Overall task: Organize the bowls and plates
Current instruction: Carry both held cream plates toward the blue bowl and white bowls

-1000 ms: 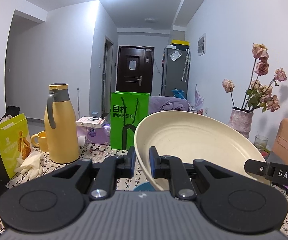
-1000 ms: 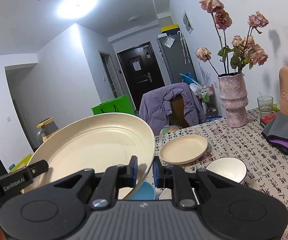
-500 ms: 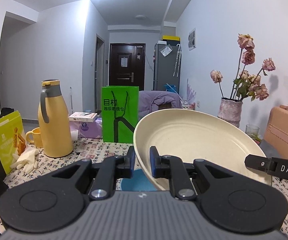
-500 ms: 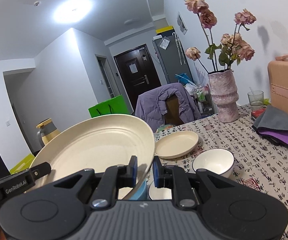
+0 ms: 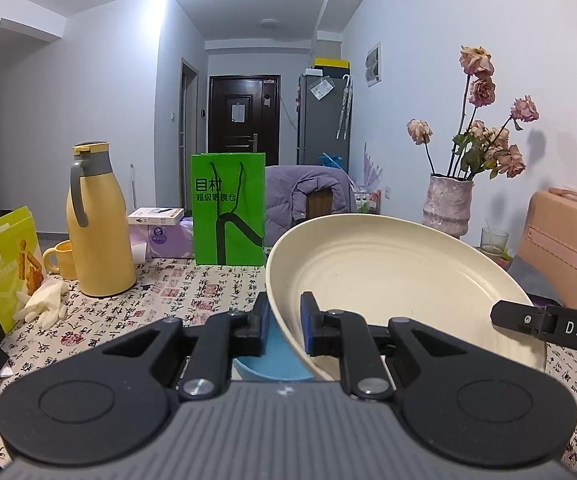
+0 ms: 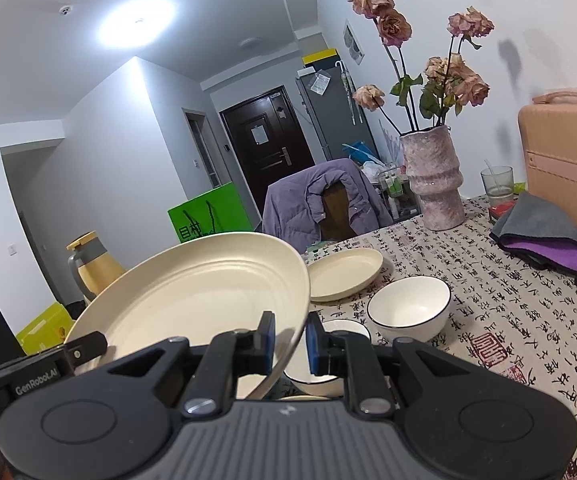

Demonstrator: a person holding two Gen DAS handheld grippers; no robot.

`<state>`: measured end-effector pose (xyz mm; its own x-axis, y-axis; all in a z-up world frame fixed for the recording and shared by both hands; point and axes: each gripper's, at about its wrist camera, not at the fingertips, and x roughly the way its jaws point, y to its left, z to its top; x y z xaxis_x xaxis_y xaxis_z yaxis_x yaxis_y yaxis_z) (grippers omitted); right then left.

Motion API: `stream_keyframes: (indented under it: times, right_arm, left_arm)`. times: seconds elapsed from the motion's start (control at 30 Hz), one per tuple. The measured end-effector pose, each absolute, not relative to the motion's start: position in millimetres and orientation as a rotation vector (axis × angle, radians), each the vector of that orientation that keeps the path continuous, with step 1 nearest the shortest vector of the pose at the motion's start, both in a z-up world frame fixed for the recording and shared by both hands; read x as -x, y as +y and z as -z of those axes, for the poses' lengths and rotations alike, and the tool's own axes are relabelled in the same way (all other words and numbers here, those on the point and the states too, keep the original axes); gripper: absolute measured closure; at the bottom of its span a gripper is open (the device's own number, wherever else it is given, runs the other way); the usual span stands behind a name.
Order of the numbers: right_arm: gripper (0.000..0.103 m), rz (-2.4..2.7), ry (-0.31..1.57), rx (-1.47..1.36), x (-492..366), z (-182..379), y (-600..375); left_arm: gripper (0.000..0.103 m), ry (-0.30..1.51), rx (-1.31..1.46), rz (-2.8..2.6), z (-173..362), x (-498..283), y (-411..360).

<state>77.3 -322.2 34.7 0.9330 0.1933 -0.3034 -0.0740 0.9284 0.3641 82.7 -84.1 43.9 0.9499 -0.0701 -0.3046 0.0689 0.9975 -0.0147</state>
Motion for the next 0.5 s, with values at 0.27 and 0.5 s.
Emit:
stream_keyframes:
  times: [0.27, 0.5]
  right_arm:
    - [0.087, -0.131, 0.346, -0.359, -72.6, -27.3, -326.8]
    - [0.087, -0.126, 0.359, -0.368, -72.7, -18.2, -330.1]
  left_arm:
    - [0.087, 0.317, -0.01, 0.08, -35.7, -79.2, -89.2]
    - [0.087, 0.328, -0.022, 0.085, -29.9, -80.4, -92.2]
